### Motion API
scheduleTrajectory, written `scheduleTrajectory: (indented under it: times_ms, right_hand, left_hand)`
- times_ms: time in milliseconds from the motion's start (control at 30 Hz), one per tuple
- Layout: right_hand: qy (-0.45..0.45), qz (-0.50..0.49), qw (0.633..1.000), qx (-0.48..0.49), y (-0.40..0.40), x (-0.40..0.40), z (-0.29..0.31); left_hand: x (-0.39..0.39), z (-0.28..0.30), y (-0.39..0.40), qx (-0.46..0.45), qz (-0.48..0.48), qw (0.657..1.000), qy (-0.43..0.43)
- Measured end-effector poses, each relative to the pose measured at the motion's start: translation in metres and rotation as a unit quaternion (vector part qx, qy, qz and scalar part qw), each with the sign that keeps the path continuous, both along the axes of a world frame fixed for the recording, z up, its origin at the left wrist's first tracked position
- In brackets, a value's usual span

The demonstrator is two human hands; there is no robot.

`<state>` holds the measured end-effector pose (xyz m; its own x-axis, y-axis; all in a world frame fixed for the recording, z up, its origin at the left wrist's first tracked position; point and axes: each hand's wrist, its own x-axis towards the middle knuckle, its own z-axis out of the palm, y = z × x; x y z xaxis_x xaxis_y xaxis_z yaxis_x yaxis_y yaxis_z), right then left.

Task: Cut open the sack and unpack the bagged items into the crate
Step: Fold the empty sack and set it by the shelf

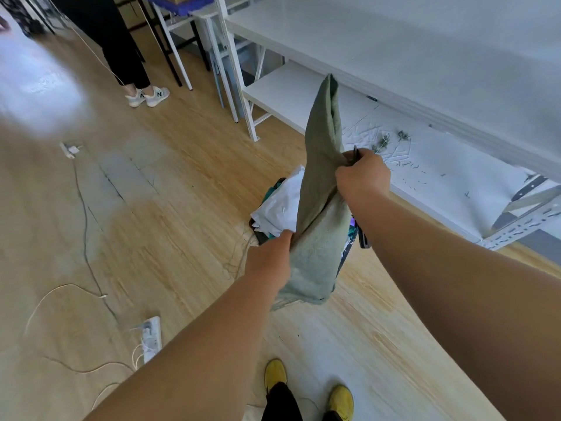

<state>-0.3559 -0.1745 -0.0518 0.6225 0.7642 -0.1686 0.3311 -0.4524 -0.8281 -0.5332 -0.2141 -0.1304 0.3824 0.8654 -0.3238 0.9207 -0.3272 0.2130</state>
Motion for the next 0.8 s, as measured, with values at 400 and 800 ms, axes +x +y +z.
scheduleTrajectory:
  times_ms: [400,800]
  right_hand:
    - [-0.309,0.388,0.856,-0.148,0.001,0.002,-0.011]
    - [-0.303,0.436,0.840,-0.110,-0.015,0.016,-0.010]
  left_hand:
    - [-0.015,0.021,0.043,0.212,-0.021,0.975,-0.067]
    - [-0.010,0.051,0.065,0.265,-0.150,0.949,0.078]
